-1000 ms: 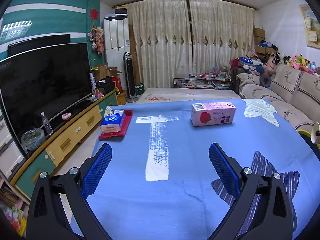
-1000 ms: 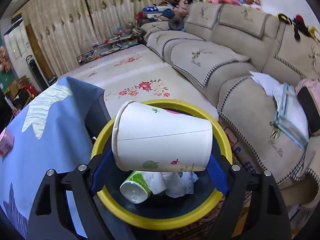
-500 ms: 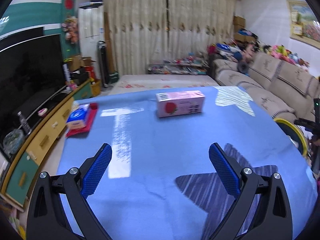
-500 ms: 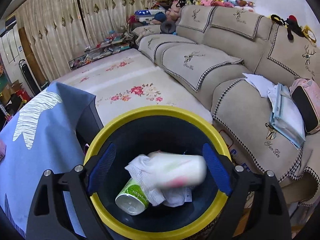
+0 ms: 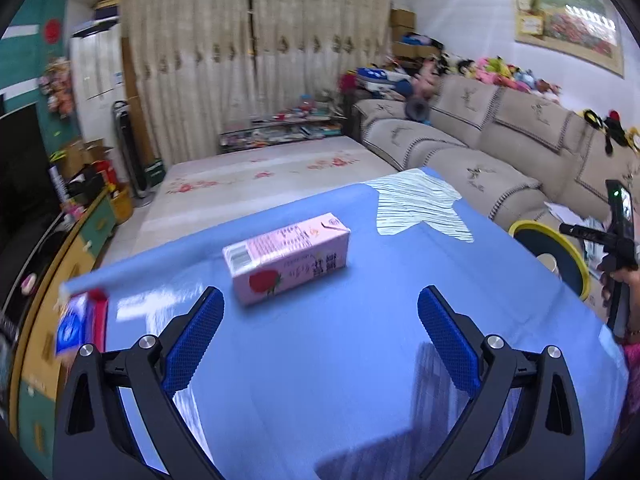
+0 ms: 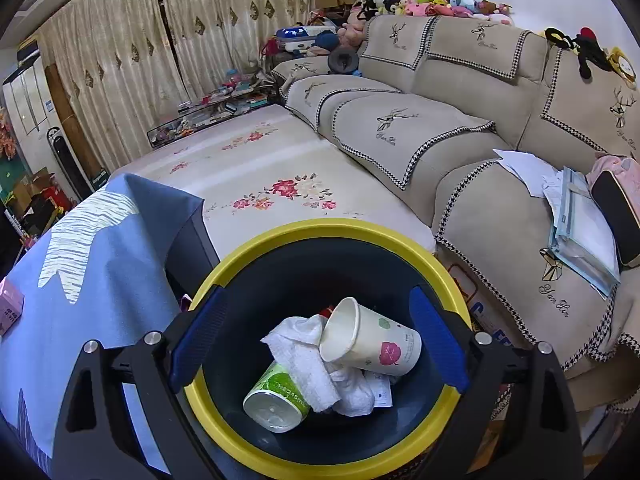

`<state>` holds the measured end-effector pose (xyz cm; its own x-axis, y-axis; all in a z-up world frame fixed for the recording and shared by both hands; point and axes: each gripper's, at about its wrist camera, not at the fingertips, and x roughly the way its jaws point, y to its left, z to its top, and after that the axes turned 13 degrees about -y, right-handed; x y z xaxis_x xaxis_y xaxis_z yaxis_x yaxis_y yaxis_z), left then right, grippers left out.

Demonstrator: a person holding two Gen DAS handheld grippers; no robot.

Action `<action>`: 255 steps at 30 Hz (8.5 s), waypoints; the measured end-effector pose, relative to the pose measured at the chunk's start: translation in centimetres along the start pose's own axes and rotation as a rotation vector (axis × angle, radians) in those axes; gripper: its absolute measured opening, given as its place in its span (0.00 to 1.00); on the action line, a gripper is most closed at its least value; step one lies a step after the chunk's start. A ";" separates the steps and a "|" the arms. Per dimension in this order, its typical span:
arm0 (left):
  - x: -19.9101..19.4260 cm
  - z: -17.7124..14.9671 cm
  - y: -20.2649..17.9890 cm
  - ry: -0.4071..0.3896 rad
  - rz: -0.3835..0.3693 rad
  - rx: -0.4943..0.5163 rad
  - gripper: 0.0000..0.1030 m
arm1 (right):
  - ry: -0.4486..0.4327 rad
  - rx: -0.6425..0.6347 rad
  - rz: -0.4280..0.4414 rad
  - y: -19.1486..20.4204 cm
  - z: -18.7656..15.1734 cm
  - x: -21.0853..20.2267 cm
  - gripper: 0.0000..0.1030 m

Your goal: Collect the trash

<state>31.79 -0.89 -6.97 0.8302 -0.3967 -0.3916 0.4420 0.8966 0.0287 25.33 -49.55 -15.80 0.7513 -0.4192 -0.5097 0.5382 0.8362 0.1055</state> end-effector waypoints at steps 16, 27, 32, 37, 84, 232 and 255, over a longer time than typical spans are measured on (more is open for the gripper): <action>14.1 2.1 1.2 0.206 -0.220 0.318 0.93 | 0.012 -0.003 0.033 1.5 0.2 0.1 0.85; 16.8 0.9 0.6 0.430 -0.374 0.282 0.36 | 0.035 0.033 0.090 1.5 0.0 0.2 0.85; 14.6 0.3 -1.1 0.424 -0.217 0.192 0.36 | 0.019 0.080 0.129 0.4 0.3 -0.7 0.85; 11.3 1.4 -5.4 0.371 -0.141 0.134 0.36 | -0.010 0.079 0.146 -1.2 0.7 -2.6 0.85; -0.5 5.5 -31.4 -0.051 -0.026 0.049 0.95 | -0.046 -0.059 0.205 -10.0 -3.4 -13.5 0.88; 1.2 -9.7 1.3 0.264 0.493 -0.274 0.95 | 0.182 -0.401 0.546 23.2 -5.7 -5.4 0.93; 6.1 -9.9 4.4 0.315 0.473 -0.319 0.97 | 0.199 -0.469 0.467 28.1 -6.8 -2.9 0.95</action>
<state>35.40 2.63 -18.36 0.7495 0.0883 -0.6561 -0.1092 0.9940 0.0090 35.74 -22.44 -17.16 0.7553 0.0573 -0.6529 -0.0804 0.9967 -0.0056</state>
